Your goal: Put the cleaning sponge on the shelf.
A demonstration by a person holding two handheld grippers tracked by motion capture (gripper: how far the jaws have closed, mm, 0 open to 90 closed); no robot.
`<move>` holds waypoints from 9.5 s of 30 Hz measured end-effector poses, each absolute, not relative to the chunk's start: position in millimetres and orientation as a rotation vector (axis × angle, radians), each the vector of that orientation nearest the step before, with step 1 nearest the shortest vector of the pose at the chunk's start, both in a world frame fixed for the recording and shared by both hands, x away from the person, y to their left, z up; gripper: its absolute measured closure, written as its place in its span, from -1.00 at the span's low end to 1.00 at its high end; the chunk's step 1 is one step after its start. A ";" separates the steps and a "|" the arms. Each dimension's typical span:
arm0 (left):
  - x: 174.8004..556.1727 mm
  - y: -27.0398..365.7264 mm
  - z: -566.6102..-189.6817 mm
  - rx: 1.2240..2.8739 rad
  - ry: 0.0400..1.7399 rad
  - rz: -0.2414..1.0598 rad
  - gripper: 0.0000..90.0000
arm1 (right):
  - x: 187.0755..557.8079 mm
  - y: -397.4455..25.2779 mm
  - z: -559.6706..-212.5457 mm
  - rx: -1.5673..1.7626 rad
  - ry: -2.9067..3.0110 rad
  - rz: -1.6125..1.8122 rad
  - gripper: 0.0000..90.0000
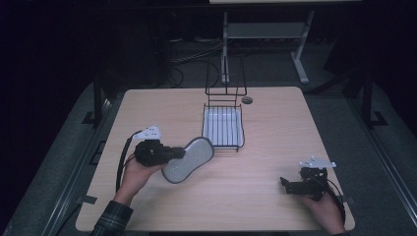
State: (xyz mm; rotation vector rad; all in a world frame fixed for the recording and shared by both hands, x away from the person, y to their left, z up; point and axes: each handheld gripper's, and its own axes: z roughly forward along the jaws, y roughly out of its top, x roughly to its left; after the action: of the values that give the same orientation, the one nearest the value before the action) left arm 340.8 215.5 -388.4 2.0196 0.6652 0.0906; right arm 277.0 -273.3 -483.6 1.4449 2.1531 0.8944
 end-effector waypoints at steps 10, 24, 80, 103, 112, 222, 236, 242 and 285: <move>358.6 207.1 -381.3 2.010 0.663 0.105 0.81 | 277.1 -273.4 -483.7 1.444 2.153 0.894 -1.00; 382.6 193.6 -371.2 1.975 0.665 0.142 0.81 | 277.0 -273.3 -483.6 1.445 2.153 0.894 -1.00; 475.1 127.0 -385.5 1.927 0.724 0.135 0.81 | 277.0 -273.4 -483.7 1.444 2.153 0.895 -1.00; 495.1 120.4 -407.0 1.934 0.807 0.138 0.68 | 277.1 -273.4 -483.7 1.443 2.153 0.894 -1.00; 498.3 116.5 -412.1 1.956 0.825 0.157 0.60 | 277.0 -273.4 -483.7 1.444 2.153 0.895 -1.00; 459.6 96.1 -431.0 2.126 0.673 0.107 1.00 | 277.0 -273.4 -483.7 1.444 2.153 0.895 -1.00; 455.4 97.2 -423.5 2.108 0.650 0.079 1.00 | 277.0 -273.4 -483.7 1.444 2.152 0.895 -1.00; 447.2 119.1 -415.8 2.067 0.678 0.091 1.00 | 277.0 -273.4 -483.7 1.444 2.153 0.895 -1.00; 303.4 234.3 -439.6 2.181 0.864 0.281 -0.63 | 277.0 -273.3 -483.7 1.445 2.153 0.895 -1.00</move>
State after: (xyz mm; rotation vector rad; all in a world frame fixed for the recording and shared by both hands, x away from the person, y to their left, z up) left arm 303.4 234.3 -439.6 2.1811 0.8637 0.2810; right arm 277.0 -273.3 -483.7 1.4447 2.1525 0.8951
